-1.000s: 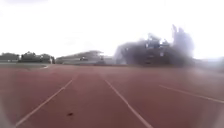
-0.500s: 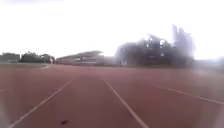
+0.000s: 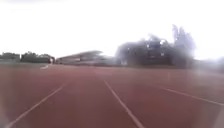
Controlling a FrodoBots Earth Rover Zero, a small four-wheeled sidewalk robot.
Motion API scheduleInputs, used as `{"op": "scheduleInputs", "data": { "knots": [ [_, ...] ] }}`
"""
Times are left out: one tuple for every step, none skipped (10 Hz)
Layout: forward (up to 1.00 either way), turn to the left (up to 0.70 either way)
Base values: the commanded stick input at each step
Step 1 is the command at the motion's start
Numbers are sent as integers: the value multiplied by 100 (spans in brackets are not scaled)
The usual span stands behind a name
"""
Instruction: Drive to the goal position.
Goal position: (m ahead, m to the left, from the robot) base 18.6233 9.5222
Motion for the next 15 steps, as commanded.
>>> {"op": "scheduleInputs", "data": {
  "knots": [
    [45, 0],
    [45, 0],
    [45, 0],
    [45, 0],
    [45, 0],
    [45, 0],
    [45, 0],
    [45, 0],
    [45, 0],
    [45, 0],
    [45, 0],
    [45, 0],
    [45, 0],
    [45, 0],
    [45, 0]
  ]
}}
